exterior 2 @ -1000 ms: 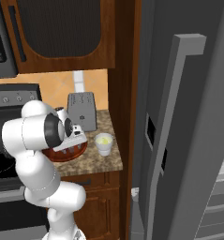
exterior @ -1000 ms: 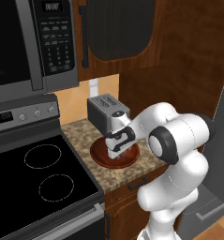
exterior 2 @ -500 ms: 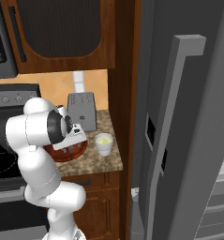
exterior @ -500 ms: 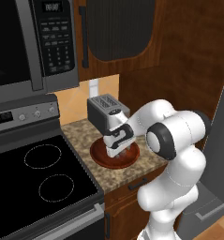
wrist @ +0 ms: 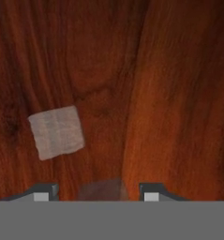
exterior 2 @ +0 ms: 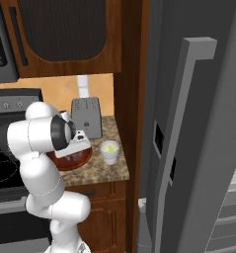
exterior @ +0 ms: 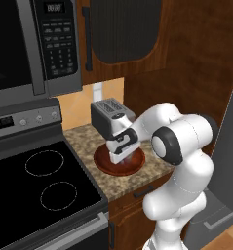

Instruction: Grab a lemon wedge from the fridge and one ice cube from the ice bowl, and put them in the glass of lemonade.

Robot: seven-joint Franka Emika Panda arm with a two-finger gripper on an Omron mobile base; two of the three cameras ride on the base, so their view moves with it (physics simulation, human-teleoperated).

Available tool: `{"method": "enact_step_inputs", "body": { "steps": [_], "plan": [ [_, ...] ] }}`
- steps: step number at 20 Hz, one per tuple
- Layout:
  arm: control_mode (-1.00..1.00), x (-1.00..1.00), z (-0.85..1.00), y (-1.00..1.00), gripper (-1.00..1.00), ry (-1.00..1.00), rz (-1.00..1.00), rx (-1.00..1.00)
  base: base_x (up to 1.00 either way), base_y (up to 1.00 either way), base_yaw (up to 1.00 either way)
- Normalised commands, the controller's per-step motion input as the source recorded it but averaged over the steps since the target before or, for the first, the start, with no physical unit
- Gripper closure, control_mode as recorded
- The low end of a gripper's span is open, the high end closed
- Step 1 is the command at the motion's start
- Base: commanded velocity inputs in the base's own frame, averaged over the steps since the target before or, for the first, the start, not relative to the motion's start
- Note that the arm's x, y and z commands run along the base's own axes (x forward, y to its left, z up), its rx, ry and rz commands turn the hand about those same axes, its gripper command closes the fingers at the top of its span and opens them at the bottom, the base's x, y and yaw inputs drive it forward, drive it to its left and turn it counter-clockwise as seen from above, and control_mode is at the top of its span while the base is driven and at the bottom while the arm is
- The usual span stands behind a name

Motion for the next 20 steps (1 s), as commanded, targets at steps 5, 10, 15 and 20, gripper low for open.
{"method": "enact_step_inputs", "body": {
  "steps": [5, 10, 15, 20],
  "plan": [
    [-1.0, -0.03, -0.11, 0.0, 1.0, 0.0, -0.01, 0.0, 0.0, 0.0, 0.0],
    [-1.0, -0.2, -0.29, 0.0, 1.0, 0.0, -0.05, 0.0, 0.0, 0.0, 0.0],
    [-1.0, -0.01, 0.0, 0.0, 1.0, 0.0, 0.0, 0.0, 0.0, 0.0, 0.0],
    [-1.0, -0.14, 0.0, 0.0, 1.0, -0.03, 0.0, 0.0, 0.0, 0.0, 0.0]
  ]
}}
